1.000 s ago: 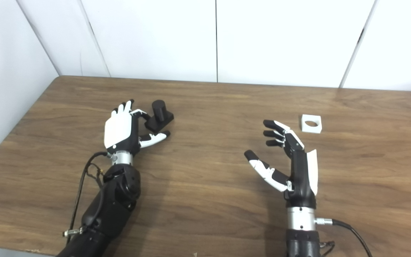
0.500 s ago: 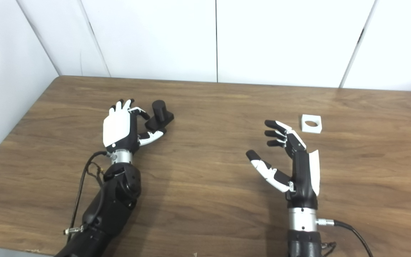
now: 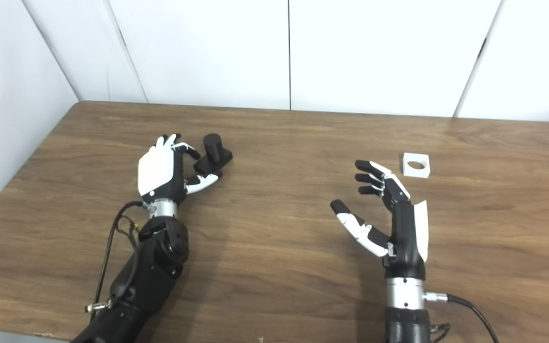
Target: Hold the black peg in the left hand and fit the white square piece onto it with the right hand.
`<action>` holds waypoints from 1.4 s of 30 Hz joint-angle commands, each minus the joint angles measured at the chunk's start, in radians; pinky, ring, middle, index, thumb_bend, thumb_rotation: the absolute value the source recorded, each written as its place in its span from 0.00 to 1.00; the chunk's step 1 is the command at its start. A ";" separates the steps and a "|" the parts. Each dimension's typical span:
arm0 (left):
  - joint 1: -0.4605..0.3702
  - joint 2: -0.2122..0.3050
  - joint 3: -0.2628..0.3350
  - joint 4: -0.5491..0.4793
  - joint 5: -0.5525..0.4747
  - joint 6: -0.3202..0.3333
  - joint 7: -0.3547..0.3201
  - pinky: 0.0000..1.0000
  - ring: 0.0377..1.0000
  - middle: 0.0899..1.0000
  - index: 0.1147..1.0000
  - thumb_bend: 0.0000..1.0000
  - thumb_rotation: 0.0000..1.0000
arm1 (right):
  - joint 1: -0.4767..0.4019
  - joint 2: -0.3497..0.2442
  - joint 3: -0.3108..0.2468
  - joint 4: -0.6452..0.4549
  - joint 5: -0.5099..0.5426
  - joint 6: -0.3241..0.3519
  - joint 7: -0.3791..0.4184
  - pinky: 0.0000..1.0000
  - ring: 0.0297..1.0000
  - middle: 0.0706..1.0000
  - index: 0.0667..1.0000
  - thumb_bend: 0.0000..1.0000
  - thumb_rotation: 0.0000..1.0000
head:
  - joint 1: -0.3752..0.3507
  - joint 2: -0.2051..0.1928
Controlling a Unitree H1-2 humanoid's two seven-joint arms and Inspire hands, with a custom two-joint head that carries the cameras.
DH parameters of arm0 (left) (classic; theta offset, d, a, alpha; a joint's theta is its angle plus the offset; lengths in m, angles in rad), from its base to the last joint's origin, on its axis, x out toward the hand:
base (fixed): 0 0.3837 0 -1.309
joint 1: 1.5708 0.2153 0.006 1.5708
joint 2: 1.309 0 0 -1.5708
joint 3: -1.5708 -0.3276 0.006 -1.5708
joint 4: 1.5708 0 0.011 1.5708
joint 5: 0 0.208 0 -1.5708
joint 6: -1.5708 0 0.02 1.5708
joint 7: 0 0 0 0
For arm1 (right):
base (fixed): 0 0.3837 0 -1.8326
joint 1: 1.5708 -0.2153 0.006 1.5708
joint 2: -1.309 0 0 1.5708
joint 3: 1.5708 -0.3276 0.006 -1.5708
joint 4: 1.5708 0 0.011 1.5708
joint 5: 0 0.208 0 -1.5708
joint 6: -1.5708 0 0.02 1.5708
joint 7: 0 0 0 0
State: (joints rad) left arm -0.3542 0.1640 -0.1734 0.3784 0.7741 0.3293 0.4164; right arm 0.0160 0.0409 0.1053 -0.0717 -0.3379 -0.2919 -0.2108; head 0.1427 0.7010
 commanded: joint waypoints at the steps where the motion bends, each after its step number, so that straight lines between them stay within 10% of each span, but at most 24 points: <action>1: -0.036 0.017 -0.002 0.006 -0.001 -0.023 0.028 0.95 0.97 0.91 0.47 0.71 0.26 | 0.079 -0.053 -0.032 0.057 -0.004 -0.004 0.004 0.61 0.69 0.74 0.70 0.58 0.32 | 0.001 0.001; 4: -0.039 0.016 -0.003 0.010 0.002 -0.024 0.031 0.94 0.97 0.90 0.43 0.54 0.10 | 0.079 -0.055 -0.033 0.059 -0.006 -0.005 0.003 0.61 0.69 0.74 0.70 0.57 0.33 | 0.001 0.002; 20: -0.053 0.021 -0.020 0.045 0.005 -0.011 0.028 0.89 0.95 0.91 0.43 0.51 0.09 | 0.070 -0.065 -0.034 0.059 0.003 -0.013 0.006 0.61 0.69 0.74 0.70 0.56 0.33 | 0.001 0.003; 24: -0.055 0.020 -0.019 0.050 -0.001 -0.011 0.026 0.89 0.96 0.92 0.57 0.77 0.32 | 0.067 -0.065 -0.036 0.060 0.001 -0.017 0.003 0.61 0.70 0.74 0.70 0.56 0.32 | 0.001 0.003; 32: -0.056 0.021 -0.022 0.061 -0.009 -0.009 0.021 0.90 0.95 0.92 0.57 0.79 0.36 | 0.063 -0.070 -0.038 0.069 0.015 -0.044 0.005 0.61 0.70 0.75 0.70 0.55 0.33 | 0.003 0.007; 36: -0.052 0.018 -0.016 0.062 -0.045 -0.038 0.015 0.93 0.95 0.90 0.53 0.79 0.26 | 0.064 -0.072 -0.039 0.071 0.009 -0.051 0.003 0.61 0.70 0.75 0.71 0.54 0.35 | 0.000 0.007; 42: -0.044 0.013 -0.011 0.064 -0.086 -0.083 0.011 0.93 0.93 0.86 0.42 0.53 0.07 | 0.065 -0.073 -0.039 0.071 0.011 -0.055 0.004 0.62 0.70 0.75 0.71 0.54 0.38 | 0.000 0.006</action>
State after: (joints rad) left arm -0.3913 0.1667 -0.1806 0.4341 0.6919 0.2499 0.4370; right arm 0.0159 0.0145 0.0965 -0.0724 -0.3239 -0.3352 -0.2095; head 0.1411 0.7072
